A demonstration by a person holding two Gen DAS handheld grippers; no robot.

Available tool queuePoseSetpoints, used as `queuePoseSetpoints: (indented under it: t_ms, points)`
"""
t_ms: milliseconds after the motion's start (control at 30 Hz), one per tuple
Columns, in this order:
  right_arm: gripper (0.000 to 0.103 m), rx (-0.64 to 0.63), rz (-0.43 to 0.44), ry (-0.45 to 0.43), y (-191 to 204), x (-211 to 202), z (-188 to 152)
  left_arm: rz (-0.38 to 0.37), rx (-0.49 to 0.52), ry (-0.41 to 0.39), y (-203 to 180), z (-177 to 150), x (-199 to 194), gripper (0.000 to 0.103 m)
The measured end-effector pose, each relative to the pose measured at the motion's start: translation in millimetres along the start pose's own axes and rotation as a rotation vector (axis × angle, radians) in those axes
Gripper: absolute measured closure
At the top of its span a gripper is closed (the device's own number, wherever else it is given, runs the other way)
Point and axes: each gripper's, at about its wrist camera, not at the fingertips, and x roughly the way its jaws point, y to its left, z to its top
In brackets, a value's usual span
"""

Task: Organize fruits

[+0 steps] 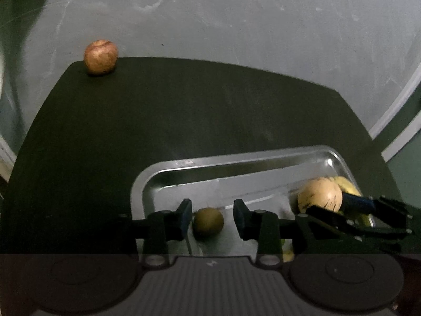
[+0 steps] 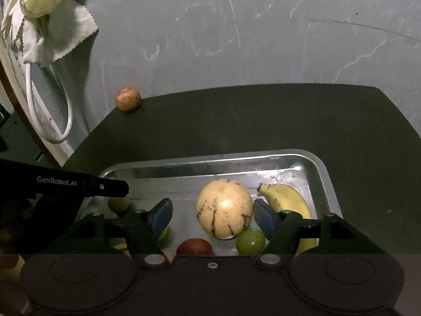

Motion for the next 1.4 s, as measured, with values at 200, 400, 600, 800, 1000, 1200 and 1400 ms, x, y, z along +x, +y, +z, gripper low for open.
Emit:
queuePoseSetpoints:
  t_ms: [200,400,600,800,1000,1200,1400]
  points:
    - [0.017,0.002,-0.028,-0.039,6,-17,3,0.004,-0.046,-0.048,11,-1,-18,0.045]
    - [0.007,0.004,-0.053,-0.073,11,-33,5,0.012,-0.071,-0.092,23,-6,-36,0.022]
    - [0.001,0.014,-0.069,-0.118,15,-50,8,0.005,-0.092,-0.139,31,-9,-52,0.003]
    - [0.001,0.045,-0.102,-0.172,13,-68,1,0.017,-0.132,-0.176,38,-9,-63,0.001]
    - [0.001,0.071,-0.142,-0.215,13,-86,-12,0.029,-0.139,-0.206,43,-19,-80,0.0]
    - [0.001,0.063,-0.161,-0.23,16,-104,-27,0.073,-0.092,-0.258,39,-33,-97,0.0]
    - [0.001,0.061,-0.159,-0.224,14,-120,-40,0.09,-0.045,-0.288,25,-48,-110,0.0]
